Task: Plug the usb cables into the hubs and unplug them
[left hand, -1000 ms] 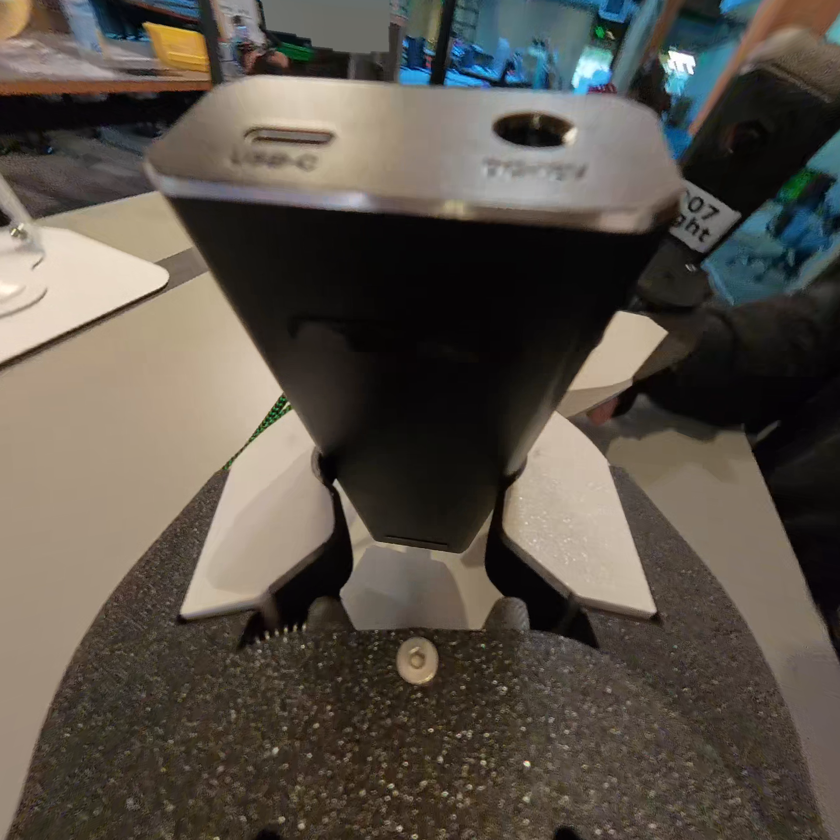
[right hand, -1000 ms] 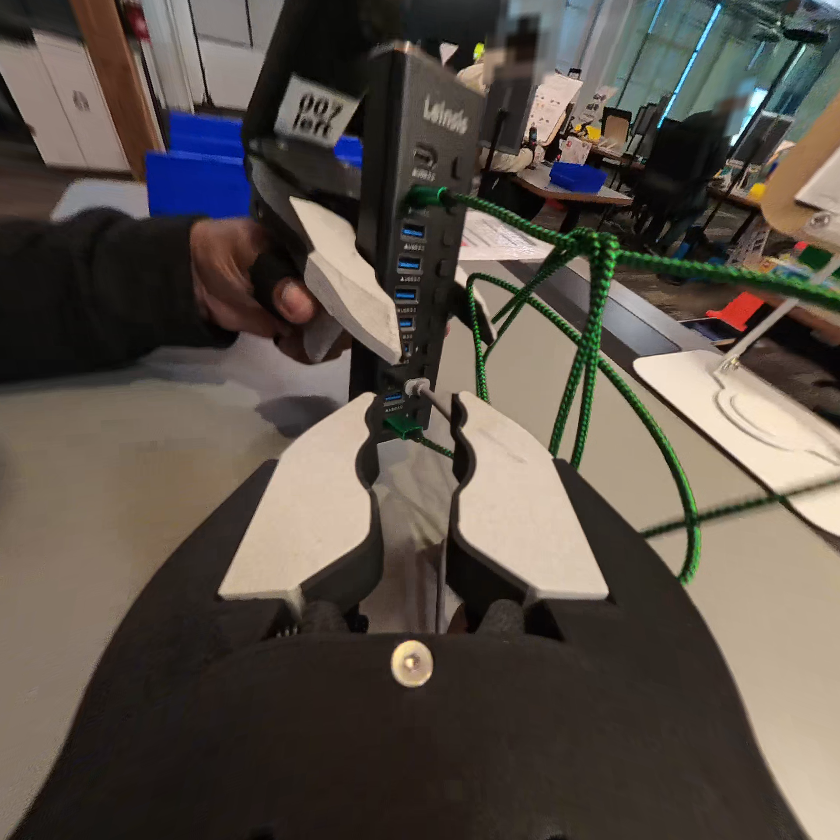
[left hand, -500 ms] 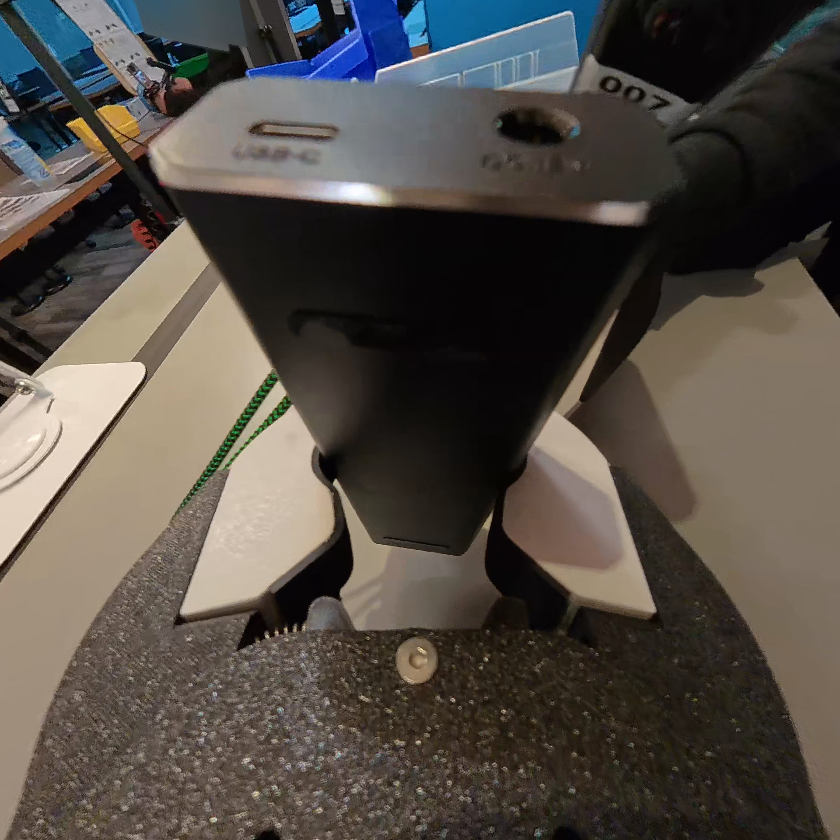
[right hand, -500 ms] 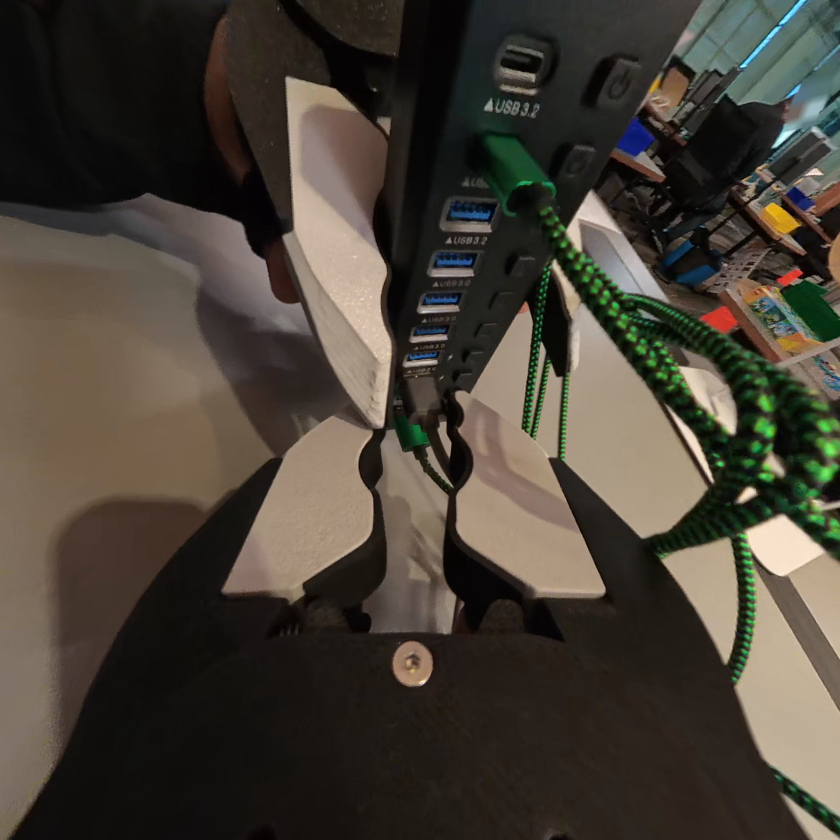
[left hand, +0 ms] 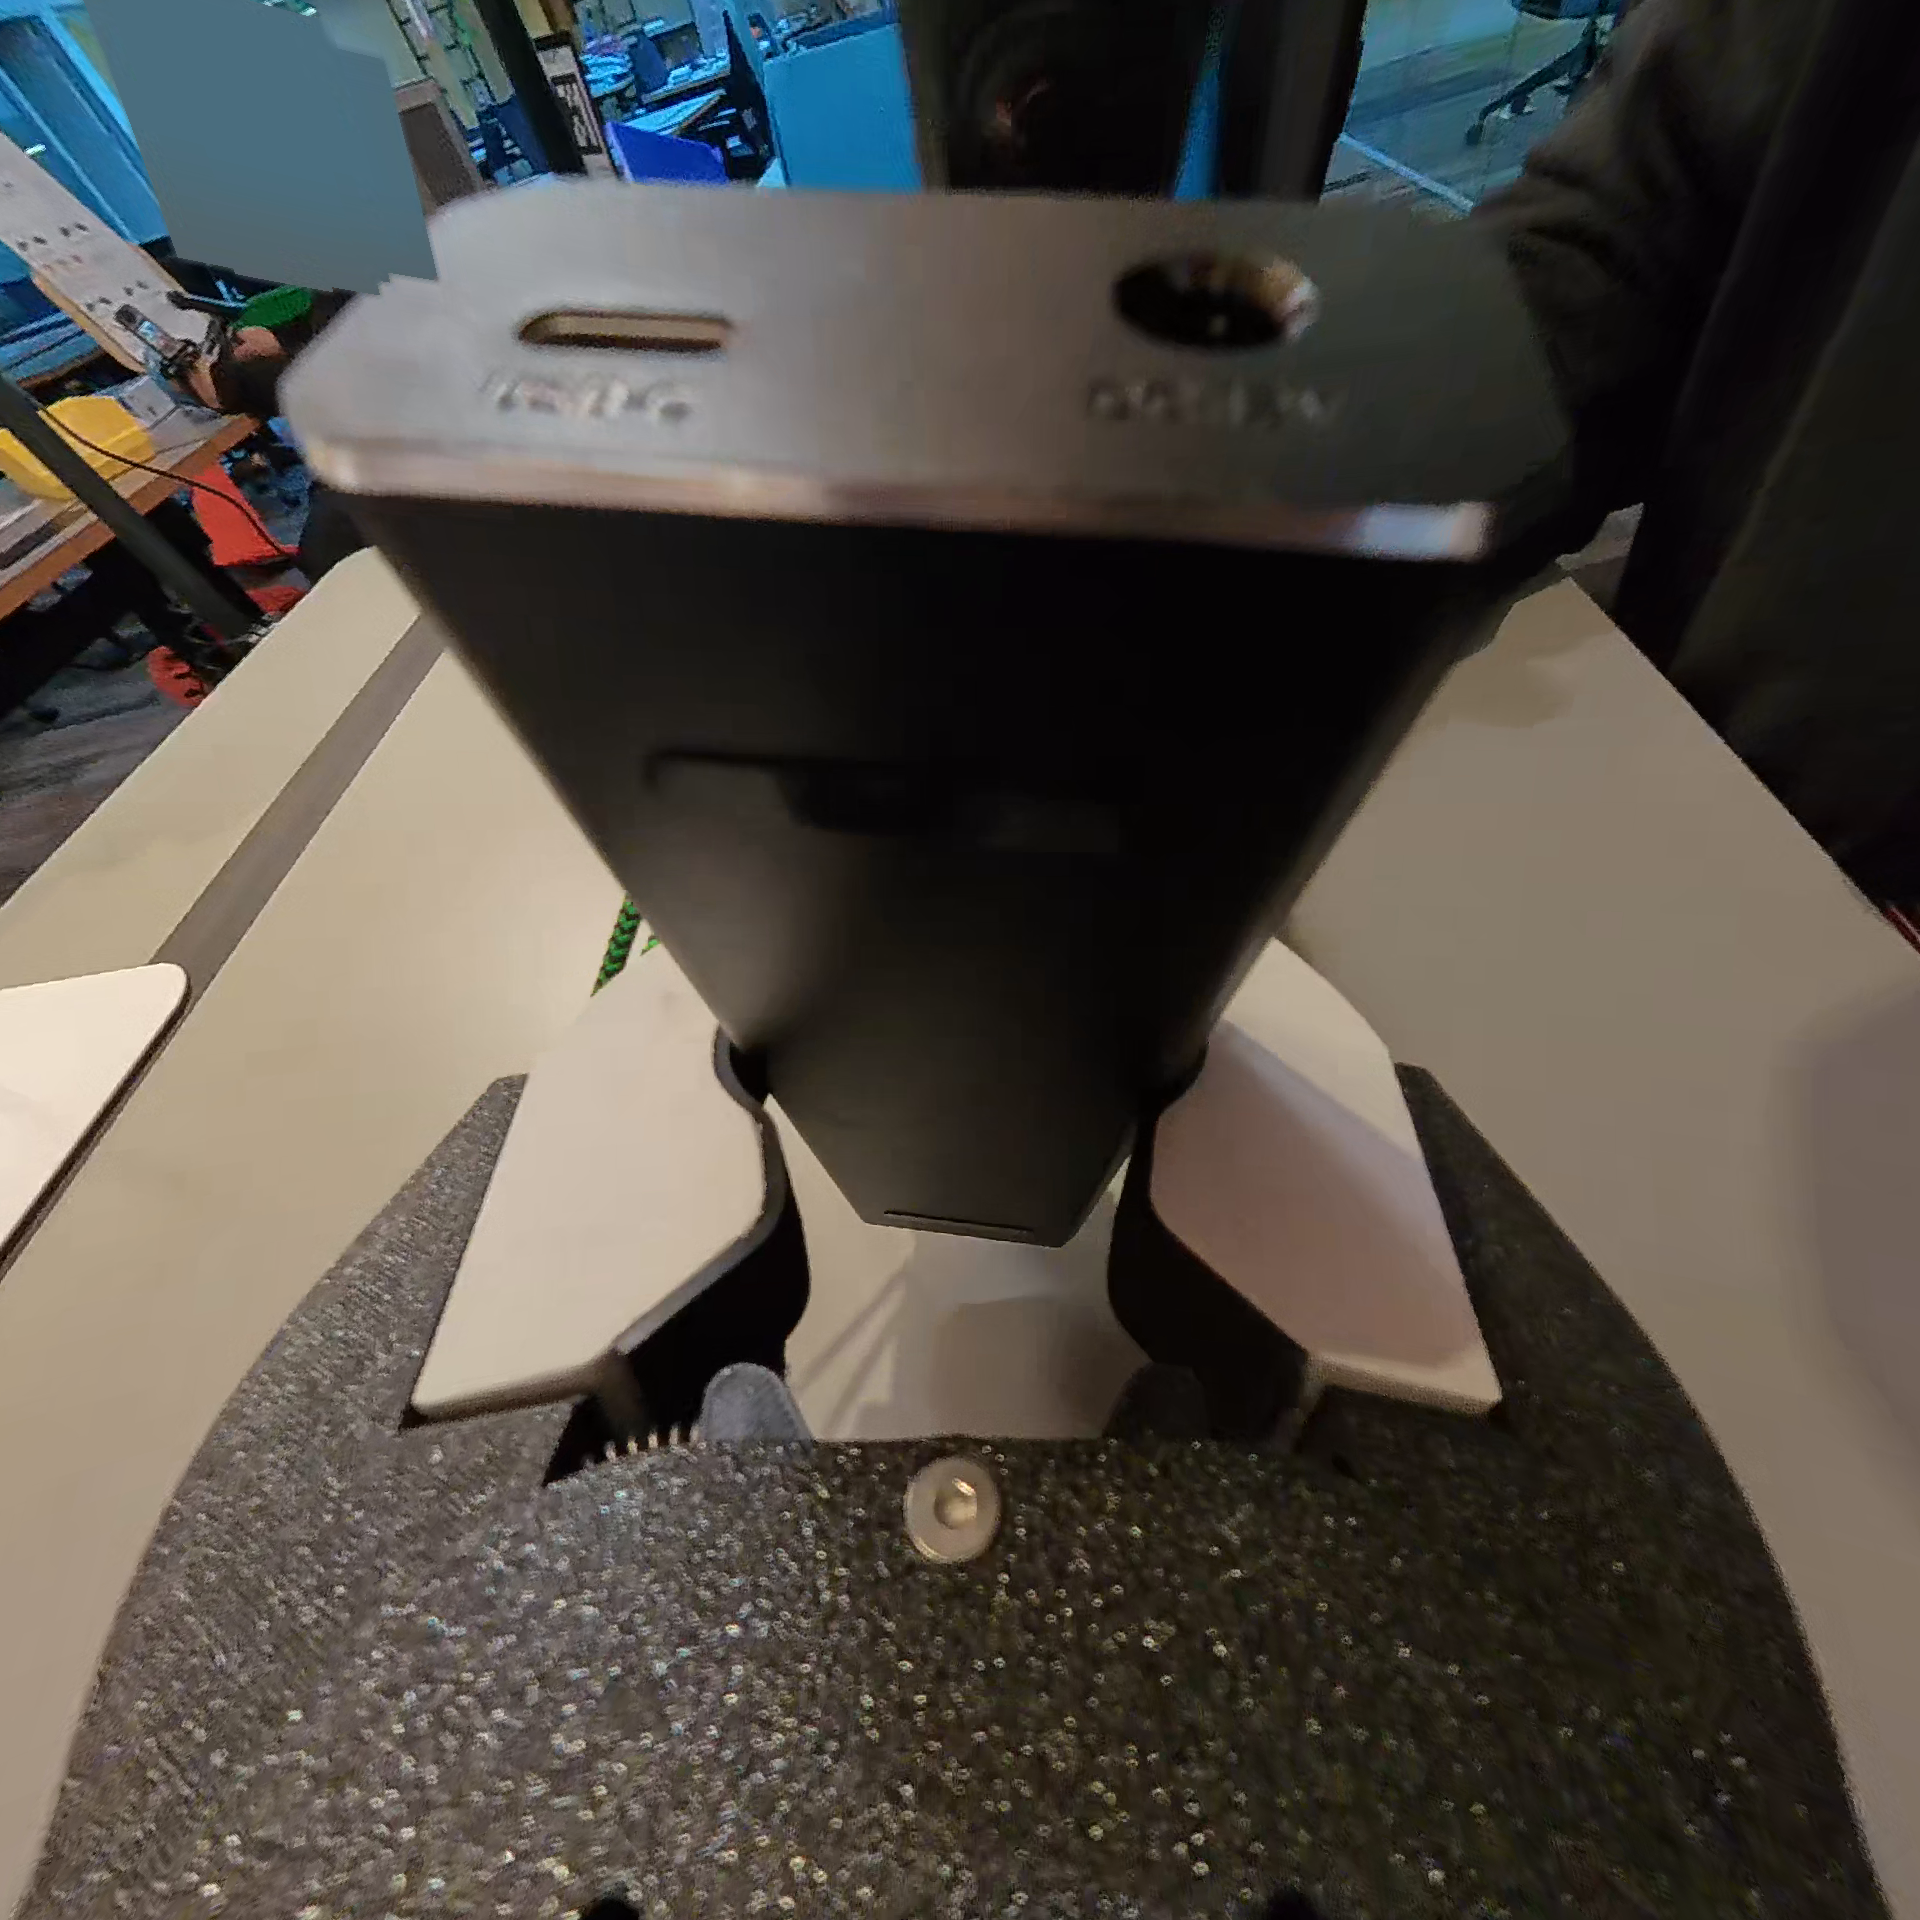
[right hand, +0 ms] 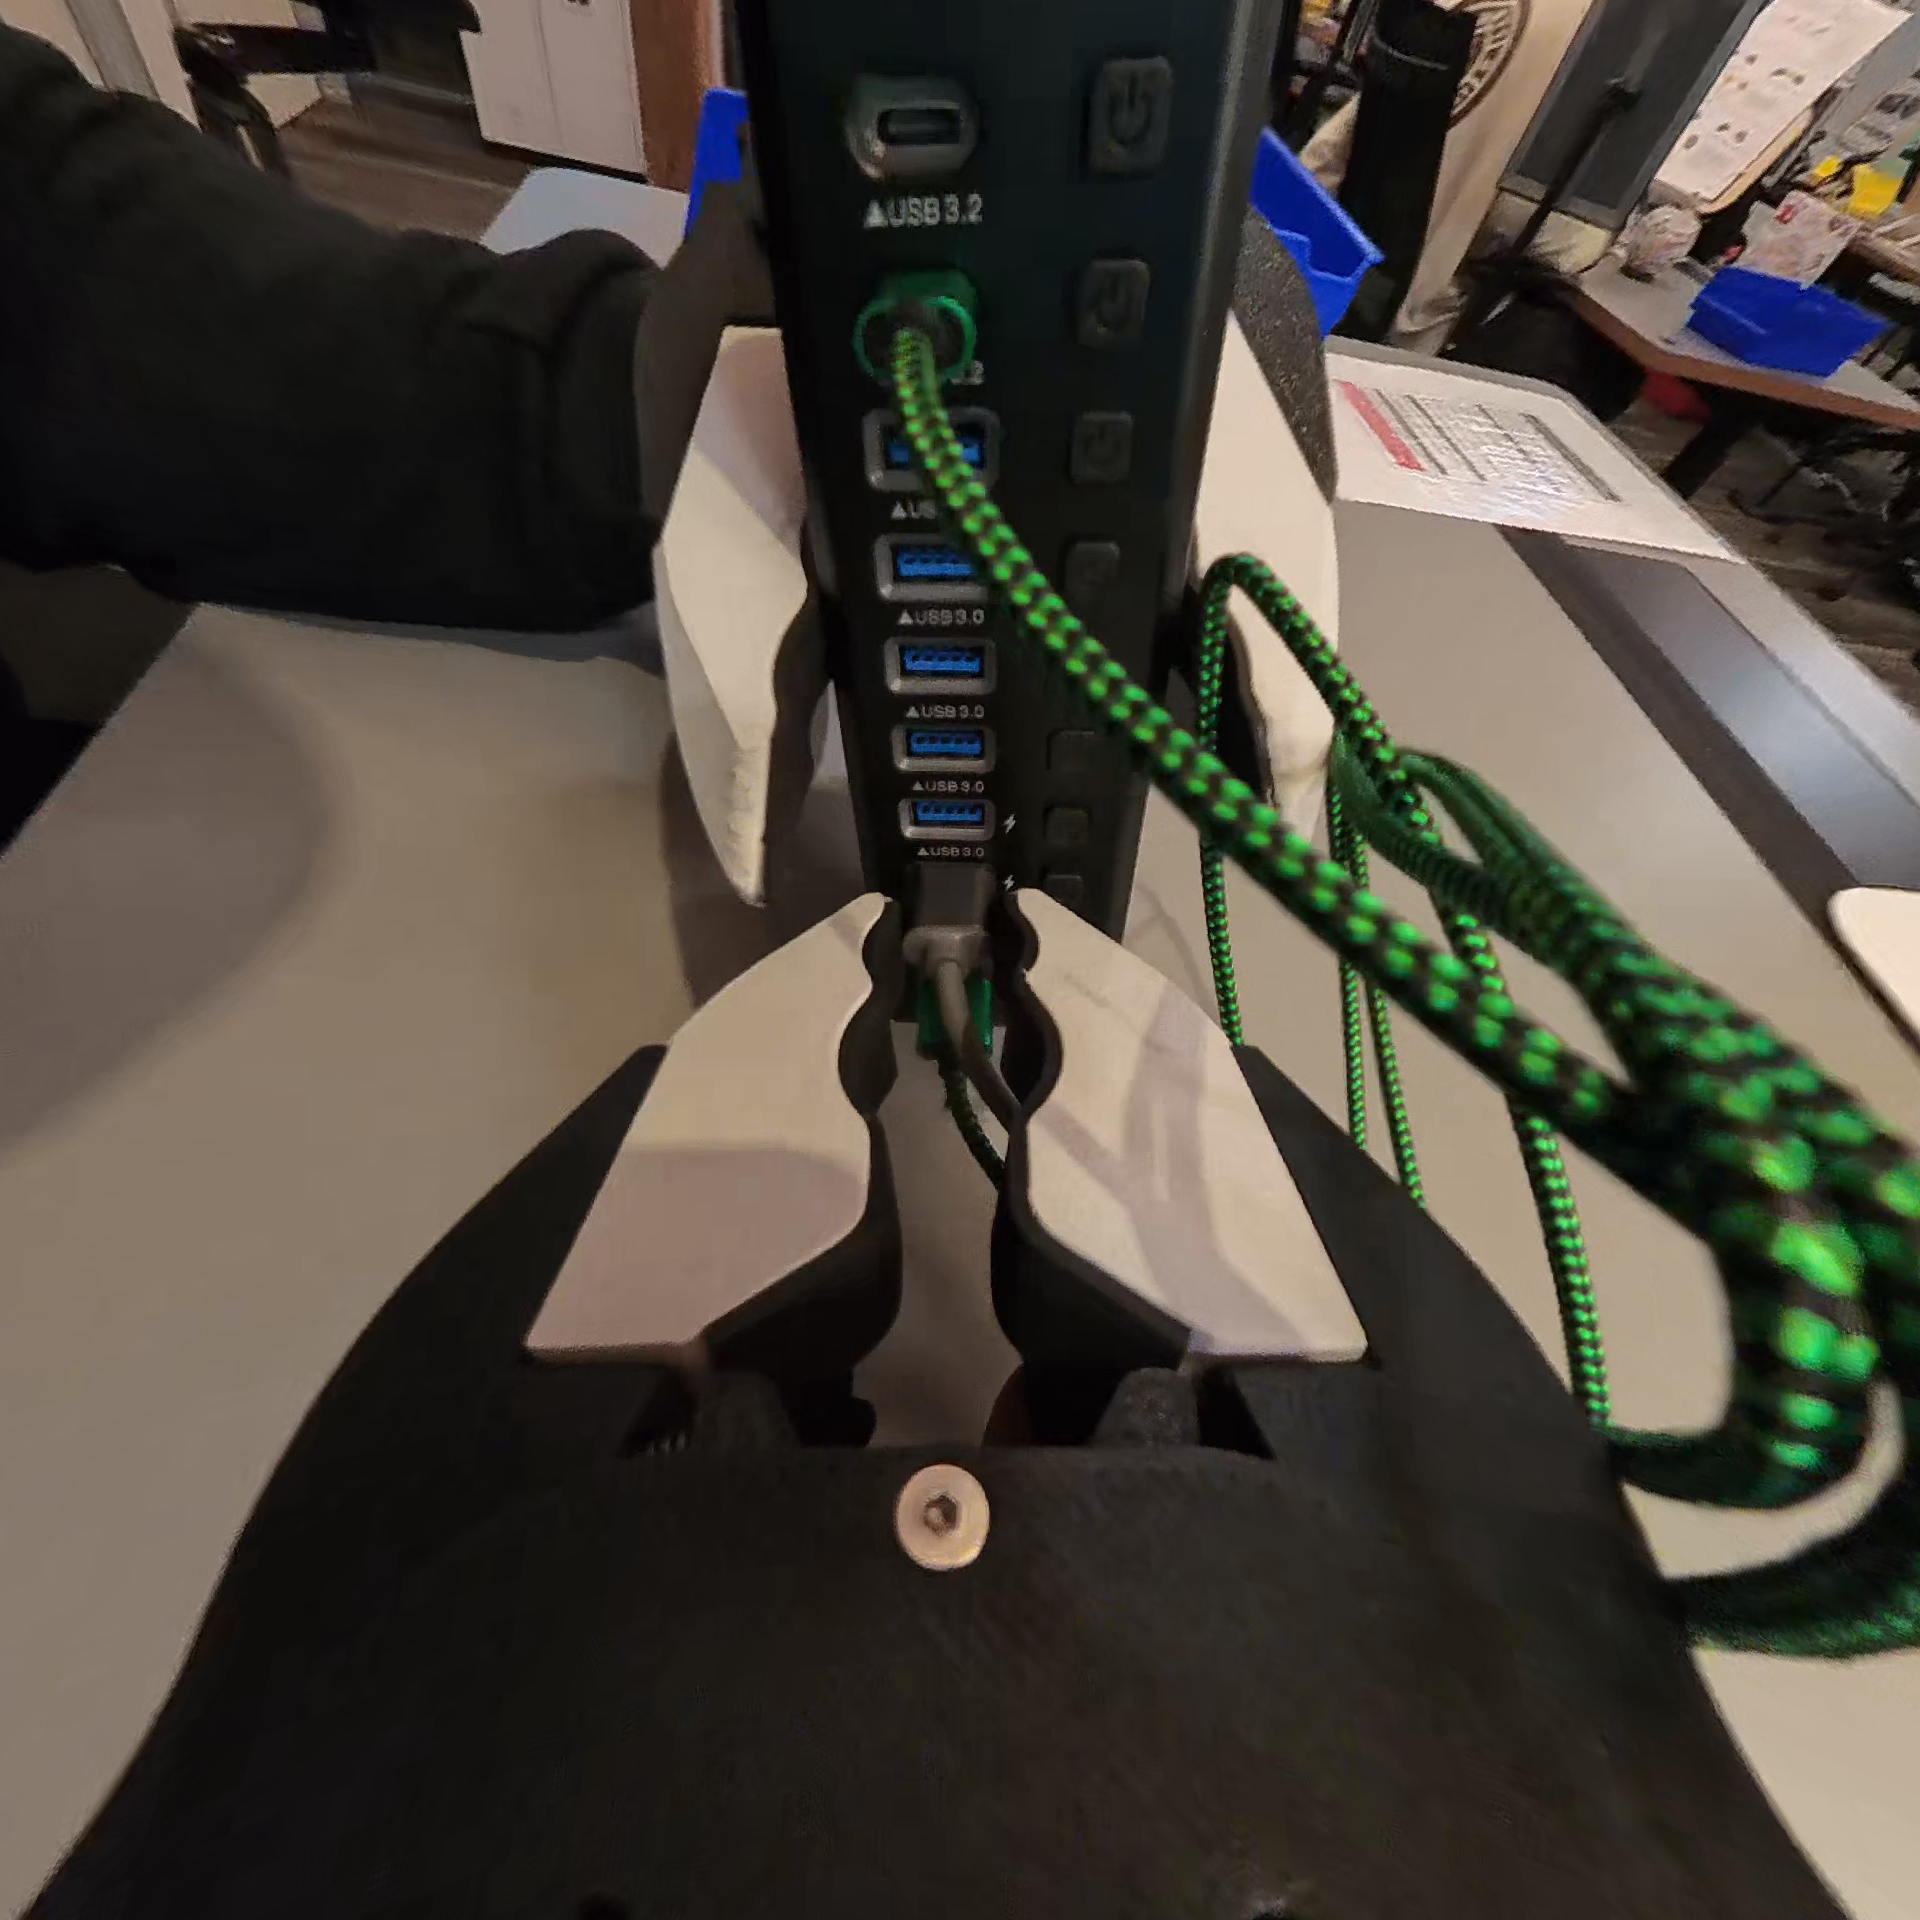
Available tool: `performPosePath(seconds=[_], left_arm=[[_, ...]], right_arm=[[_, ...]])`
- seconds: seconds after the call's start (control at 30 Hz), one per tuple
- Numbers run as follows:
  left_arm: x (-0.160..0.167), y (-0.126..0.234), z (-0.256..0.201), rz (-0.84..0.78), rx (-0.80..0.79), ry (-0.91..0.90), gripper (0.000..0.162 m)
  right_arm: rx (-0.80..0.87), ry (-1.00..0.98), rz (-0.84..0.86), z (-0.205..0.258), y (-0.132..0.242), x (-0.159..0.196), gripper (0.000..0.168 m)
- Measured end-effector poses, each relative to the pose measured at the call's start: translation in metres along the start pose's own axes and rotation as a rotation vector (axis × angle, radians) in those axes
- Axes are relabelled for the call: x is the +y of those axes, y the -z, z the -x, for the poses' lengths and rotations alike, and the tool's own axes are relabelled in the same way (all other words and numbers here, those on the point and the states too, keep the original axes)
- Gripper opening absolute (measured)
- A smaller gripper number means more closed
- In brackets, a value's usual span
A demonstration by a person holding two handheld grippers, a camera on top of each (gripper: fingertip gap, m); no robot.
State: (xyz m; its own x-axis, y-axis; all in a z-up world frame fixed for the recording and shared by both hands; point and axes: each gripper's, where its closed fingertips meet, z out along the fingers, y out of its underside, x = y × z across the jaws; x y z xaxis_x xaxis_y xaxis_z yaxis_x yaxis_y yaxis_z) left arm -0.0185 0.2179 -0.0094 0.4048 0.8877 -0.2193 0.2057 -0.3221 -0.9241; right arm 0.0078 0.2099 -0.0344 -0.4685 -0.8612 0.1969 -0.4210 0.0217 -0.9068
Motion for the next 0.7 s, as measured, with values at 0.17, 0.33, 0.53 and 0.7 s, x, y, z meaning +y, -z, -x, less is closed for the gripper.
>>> performPosePath(seconds=[0.17, 0.33, 0.53, 0.7], left_arm=[[0.0, -0.002, 0.005, -0.019, -0.042, 0.032, 0.073], [-0.002, -0.003, -0.002, -0.014, -0.014, -0.009, 0.072], [0.0, 0.001, -0.011, 0.003, 0.039, -0.019, 0.072], [-0.001, -0.001, -0.007, -0.009, 0.013, -0.012, 0.072]], right_arm=[[0.117, 0.165, 0.074, -0.005, 0.003, 0.002, 0.015], [-0.037, -0.003, -0.01, 0.001, 0.009, 0.0, 0.016], [-0.098, -0.021, -0.03, 0.008, 0.01, -0.004, 0.016], [-0.012, 0.121, 0.009, 0.008, 0.014, -0.006, 0.015]])
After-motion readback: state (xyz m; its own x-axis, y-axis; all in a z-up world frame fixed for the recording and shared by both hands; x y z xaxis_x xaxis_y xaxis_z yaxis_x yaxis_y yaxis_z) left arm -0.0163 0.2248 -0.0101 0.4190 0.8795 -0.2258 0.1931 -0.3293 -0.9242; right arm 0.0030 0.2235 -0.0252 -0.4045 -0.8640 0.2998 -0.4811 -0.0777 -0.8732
